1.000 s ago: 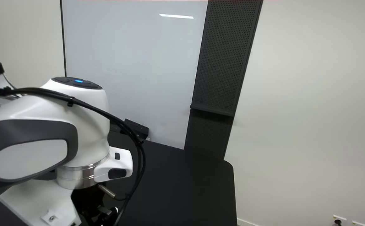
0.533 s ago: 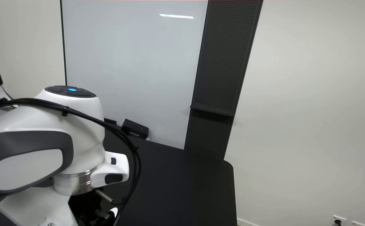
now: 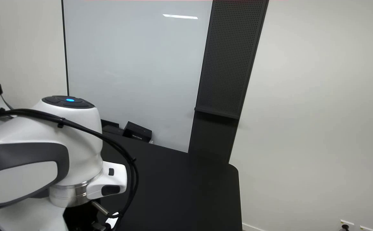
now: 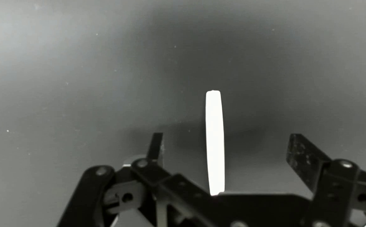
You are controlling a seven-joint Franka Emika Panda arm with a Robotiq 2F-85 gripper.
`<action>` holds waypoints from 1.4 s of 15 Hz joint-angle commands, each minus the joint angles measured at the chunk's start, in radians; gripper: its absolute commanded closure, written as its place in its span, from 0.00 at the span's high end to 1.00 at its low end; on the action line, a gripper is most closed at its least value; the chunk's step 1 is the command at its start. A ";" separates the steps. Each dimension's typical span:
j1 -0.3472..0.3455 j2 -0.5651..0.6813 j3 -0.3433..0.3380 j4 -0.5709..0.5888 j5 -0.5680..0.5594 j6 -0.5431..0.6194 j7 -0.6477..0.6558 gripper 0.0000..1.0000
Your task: Put the white spoon in the white mug cup
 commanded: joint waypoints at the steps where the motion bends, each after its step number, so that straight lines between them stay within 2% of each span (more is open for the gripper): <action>1: -0.028 0.015 0.043 -0.015 0.037 0.052 -0.006 1.00; 6: -0.047 0.025 0.070 -0.011 0.052 0.063 -0.008 1.00; 7: -0.046 0.027 0.069 -0.011 0.050 0.064 -0.007 0.75; 9: -0.048 0.030 0.070 -0.011 0.048 0.066 -0.007 0.67; 13: -0.073 0.026 0.093 -0.010 0.056 0.065 -0.013 0.37; 18: -0.098 0.031 0.102 -0.002 0.061 0.064 -0.010 0.06; 20: -0.101 0.033 0.096 0.003 0.057 0.056 -0.006 0.00; 21: -0.095 0.036 0.087 0.006 0.054 0.054 -0.001 0.04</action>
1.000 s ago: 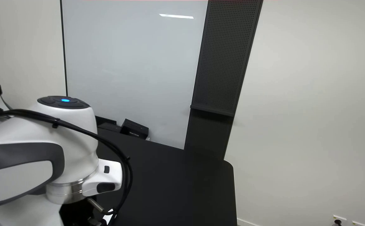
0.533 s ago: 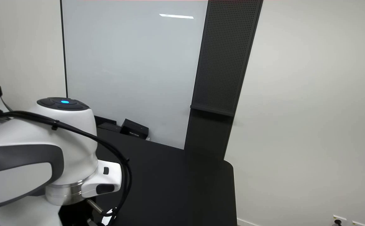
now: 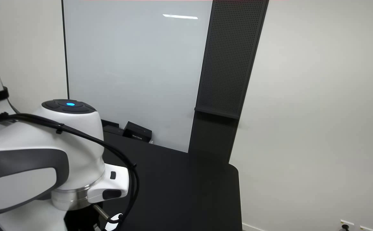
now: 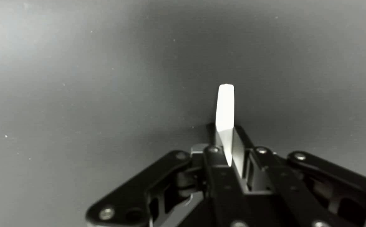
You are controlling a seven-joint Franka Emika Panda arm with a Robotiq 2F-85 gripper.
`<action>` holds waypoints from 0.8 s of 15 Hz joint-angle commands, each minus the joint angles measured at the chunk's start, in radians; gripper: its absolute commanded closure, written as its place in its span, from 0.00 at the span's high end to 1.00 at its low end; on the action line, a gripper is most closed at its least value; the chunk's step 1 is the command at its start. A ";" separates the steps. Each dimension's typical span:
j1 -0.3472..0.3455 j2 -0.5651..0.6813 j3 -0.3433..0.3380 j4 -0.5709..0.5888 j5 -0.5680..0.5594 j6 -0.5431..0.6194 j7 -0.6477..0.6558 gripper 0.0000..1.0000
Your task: Put the white spoon in the white mug cup
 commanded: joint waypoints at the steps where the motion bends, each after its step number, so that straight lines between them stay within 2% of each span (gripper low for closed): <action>1: -0.015 0.016 0.011 0.006 0.014 0.005 0.004 0.04; 3: -0.002 0.013 -0.012 0.014 0.005 -0.010 0.012 0.04; 5: 0.050 -0.002 -0.086 0.033 -0.025 -0.062 0.043 0.04; 7: 0.062 -0.018 -0.141 0.066 -0.114 -0.146 0.115 0.04; 8: 0.056 -0.027 -0.152 0.098 -0.129 -0.221 0.138 0.04; 10: 0.087 -0.032 -0.217 0.163 -0.174 -0.352 0.243 0.04; 12: 0.069 -0.038 -0.220 0.243 -0.158 -0.503 0.301 0.04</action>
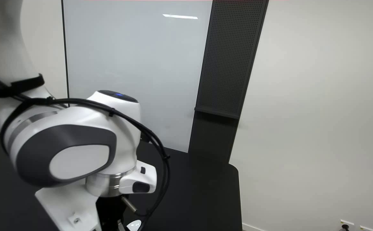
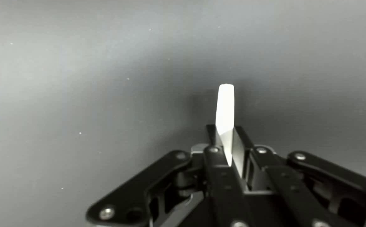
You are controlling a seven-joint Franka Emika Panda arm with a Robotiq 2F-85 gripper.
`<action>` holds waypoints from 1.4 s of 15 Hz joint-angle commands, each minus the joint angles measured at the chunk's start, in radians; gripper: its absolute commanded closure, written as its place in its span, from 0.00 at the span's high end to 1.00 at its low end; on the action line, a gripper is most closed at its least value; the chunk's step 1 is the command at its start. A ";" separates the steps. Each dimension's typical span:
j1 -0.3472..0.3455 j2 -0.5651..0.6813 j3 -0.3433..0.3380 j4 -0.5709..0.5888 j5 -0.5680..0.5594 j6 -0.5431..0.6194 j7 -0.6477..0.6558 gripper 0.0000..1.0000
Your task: Put the white spoon in the white mug cup
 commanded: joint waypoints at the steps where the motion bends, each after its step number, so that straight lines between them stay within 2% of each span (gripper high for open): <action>1: 0.004 -0.018 -0.033 0.143 0.001 -0.262 0.148 0.04; 6: -0.022 -0.001 -0.021 0.346 0.126 -0.635 0.216 0.04; 10: -0.031 0.013 -0.020 0.488 0.266 -0.868 0.264 0.04; 16: -0.022 0.057 -0.012 0.668 0.423 -1.082 0.384 0.04; 21: -0.015 0.126 0.009 0.764 0.544 -1.238 0.433 0.04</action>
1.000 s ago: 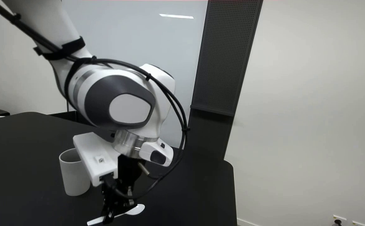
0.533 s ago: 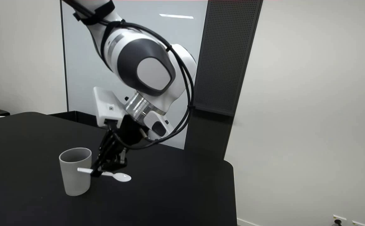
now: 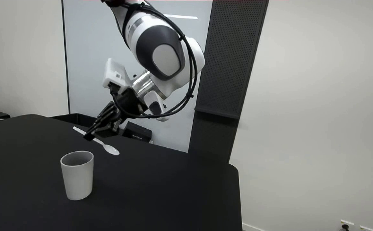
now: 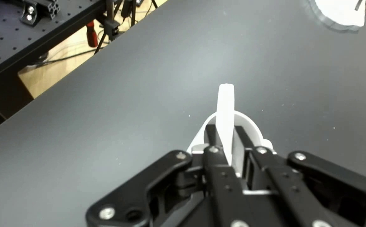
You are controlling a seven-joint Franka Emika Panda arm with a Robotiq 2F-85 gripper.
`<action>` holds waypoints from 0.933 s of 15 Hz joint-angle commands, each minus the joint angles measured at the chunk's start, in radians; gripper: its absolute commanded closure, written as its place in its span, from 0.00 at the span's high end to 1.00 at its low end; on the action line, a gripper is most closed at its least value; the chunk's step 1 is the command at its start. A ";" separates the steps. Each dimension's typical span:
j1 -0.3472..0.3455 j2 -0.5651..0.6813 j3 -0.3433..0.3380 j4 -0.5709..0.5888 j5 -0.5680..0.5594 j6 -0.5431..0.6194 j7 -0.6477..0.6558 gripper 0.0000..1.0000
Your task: Put the white spoon in the white mug cup
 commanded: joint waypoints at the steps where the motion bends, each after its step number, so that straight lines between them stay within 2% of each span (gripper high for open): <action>1: 0.007 0.077 0.016 0.100 0.072 -0.120 0.083 0.04; 6: 0.027 0.119 0.024 0.137 0.148 -0.209 0.123 0.04; 14: 0.065 0.156 0.034 0.132 0.212 -0.200 0.106 0.04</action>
